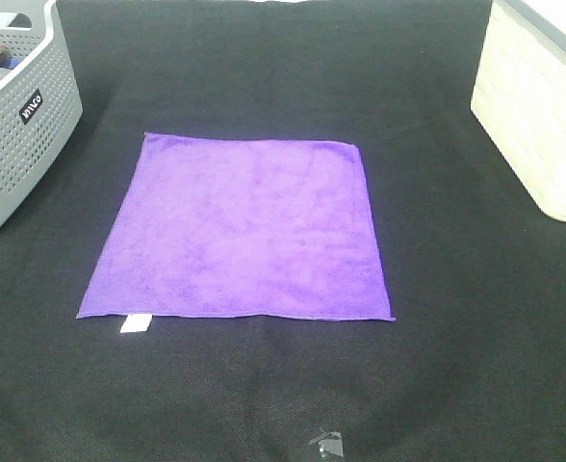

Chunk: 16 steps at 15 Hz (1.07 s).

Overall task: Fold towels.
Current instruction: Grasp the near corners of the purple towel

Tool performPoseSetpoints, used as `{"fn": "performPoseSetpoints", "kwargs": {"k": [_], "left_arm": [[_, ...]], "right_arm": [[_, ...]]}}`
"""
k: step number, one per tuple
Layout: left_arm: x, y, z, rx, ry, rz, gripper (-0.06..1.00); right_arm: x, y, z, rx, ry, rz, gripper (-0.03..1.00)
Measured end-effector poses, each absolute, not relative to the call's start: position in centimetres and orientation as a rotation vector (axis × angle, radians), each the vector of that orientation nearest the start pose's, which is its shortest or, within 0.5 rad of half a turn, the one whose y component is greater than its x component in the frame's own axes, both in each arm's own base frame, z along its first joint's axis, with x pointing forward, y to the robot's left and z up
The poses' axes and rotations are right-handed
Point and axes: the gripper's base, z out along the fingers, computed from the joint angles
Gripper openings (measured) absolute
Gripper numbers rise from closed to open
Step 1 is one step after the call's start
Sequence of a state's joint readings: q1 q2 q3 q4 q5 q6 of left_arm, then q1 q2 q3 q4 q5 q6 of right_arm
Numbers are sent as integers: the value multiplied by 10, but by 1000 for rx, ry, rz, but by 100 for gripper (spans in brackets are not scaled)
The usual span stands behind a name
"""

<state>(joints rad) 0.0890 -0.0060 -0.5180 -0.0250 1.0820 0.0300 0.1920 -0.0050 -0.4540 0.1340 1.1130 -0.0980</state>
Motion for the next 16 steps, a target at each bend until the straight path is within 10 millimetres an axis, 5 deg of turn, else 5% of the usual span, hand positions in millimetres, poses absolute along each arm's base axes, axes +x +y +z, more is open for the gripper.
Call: {"fn": "performPoseSetpoints", "kwargs": {"k": [16], "left_arm": [[-9,-3,280,-61,2041,43,99]], "right_arm": [[-5,10,261,-314,2107,218,76]]}}
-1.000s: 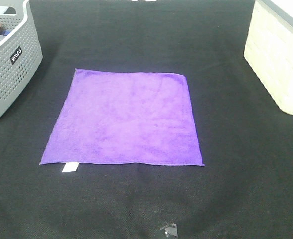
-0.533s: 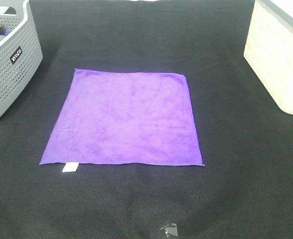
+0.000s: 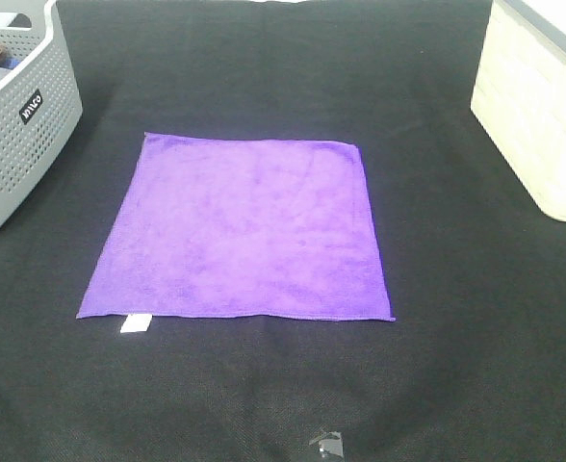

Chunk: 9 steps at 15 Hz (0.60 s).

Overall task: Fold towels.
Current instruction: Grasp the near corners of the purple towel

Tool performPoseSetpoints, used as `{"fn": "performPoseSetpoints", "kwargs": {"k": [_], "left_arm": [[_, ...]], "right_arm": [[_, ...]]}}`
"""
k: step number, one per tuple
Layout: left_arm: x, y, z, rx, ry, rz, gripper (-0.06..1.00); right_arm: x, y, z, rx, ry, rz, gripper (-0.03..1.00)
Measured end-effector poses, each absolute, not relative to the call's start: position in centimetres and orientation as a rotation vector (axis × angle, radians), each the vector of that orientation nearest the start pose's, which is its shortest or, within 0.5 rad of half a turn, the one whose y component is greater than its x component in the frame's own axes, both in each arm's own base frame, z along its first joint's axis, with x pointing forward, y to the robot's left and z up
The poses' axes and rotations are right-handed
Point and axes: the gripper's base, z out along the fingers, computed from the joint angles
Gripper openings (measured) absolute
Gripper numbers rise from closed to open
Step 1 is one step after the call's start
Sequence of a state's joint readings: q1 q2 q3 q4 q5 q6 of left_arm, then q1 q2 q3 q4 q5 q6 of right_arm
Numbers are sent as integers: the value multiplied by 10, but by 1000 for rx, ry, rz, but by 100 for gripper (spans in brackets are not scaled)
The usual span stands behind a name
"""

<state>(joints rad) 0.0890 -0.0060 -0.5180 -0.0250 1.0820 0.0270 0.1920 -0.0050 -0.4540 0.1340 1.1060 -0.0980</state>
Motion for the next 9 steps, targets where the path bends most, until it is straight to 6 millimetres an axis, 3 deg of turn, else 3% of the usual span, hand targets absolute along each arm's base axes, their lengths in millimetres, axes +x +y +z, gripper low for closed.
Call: {"fn": "performPoseSetpoints", "kwargs": {"k": [9], "left_arm": [[-9,-3,280,-62,2041,42,99]], "right_arm": [[-5,10,261,-314,2107,220,76]]}}
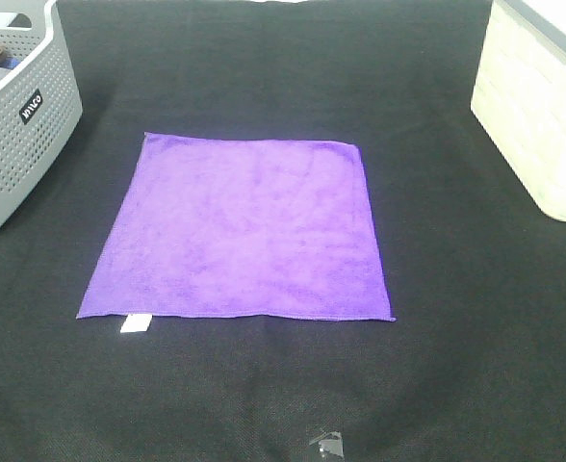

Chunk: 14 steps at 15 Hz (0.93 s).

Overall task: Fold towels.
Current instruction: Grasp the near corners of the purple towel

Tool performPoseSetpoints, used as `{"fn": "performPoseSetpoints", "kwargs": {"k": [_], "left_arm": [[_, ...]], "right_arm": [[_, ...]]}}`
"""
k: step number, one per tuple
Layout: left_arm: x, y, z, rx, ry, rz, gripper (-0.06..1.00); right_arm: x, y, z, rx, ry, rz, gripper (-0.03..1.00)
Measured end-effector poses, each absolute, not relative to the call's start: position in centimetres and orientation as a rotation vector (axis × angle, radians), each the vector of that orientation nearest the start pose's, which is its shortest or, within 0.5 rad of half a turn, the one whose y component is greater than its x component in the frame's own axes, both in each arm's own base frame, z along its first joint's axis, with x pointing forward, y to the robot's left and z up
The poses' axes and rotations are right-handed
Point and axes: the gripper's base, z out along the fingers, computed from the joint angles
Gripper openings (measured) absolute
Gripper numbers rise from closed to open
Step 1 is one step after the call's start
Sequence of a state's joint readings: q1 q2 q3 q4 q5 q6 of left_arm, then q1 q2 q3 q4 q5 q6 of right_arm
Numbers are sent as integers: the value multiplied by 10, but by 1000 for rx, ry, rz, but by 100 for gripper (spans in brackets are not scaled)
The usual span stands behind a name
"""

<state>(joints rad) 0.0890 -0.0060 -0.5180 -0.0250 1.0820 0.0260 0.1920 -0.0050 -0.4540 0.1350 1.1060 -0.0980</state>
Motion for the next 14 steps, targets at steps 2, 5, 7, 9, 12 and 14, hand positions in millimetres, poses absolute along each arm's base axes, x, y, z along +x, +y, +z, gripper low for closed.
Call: {"fn": "performPoseSetpoints", "kwargs": {"k": [2,5,7,9,12,14], "left_arm": [[-9,-3,280,-62,2041,42,99],[-9,-3,280,-62,2041,42,99],[-9,-3,280,-62,2041,42,99],[-9,-3,280,-62,2041,42,99],[-9,-3,280,-62,2041,42,99],[-9,-3,280,-62,2041,42,99]], "right_arm": [[-5,9,261,-313,2108,203,76],[-3,3,261,-271,2115,131,77],[-3,0,261,-264,2115,91,82],[-3,0,261,-264,2115,87,88],[-3,-1,261,-264,2115,80,90],[-3,0,261,-259,2116,85,90]]}}
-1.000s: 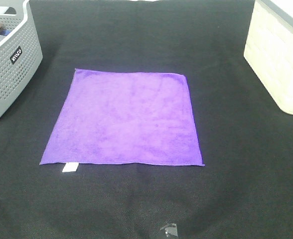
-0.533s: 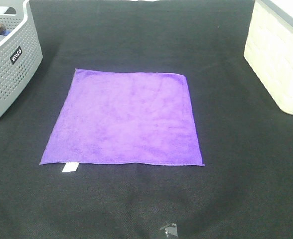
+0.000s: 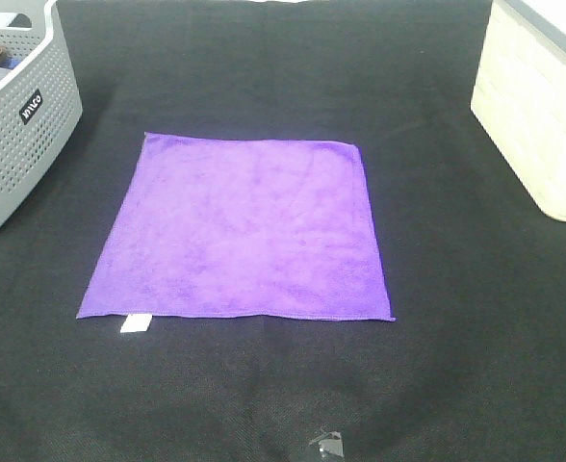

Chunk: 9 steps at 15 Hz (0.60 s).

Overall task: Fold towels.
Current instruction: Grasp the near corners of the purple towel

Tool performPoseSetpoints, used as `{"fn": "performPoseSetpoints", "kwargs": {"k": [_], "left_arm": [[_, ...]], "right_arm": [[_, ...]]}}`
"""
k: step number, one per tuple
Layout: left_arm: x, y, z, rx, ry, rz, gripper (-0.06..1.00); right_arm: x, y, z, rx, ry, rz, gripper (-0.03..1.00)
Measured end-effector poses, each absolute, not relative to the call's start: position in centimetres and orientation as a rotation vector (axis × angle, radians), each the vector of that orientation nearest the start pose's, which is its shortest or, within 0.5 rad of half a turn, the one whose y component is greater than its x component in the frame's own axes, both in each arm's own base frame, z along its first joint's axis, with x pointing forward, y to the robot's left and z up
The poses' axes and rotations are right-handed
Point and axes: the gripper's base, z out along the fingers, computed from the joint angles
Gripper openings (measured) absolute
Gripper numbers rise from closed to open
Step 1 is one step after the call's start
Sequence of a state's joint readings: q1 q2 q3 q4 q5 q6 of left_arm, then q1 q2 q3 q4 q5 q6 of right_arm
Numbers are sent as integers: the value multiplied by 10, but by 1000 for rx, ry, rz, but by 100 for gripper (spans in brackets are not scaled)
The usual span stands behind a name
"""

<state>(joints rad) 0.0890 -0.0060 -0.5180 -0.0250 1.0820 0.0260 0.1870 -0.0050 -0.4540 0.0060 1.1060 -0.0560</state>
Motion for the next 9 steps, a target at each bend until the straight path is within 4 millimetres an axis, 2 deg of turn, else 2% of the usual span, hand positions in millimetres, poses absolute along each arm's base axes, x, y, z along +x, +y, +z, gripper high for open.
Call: {"fn": "performPoseSetpoints", "kwargs": {"k": [4,9], "left_arm": [[-9,-3,280,-62,2041,42,99],[-9,-3,280,-62,2041,42,99]], "right_arm": [[-3,1,261,-100,2128,0,90],[-3,1,261,-92,2128,-3,90]]}}
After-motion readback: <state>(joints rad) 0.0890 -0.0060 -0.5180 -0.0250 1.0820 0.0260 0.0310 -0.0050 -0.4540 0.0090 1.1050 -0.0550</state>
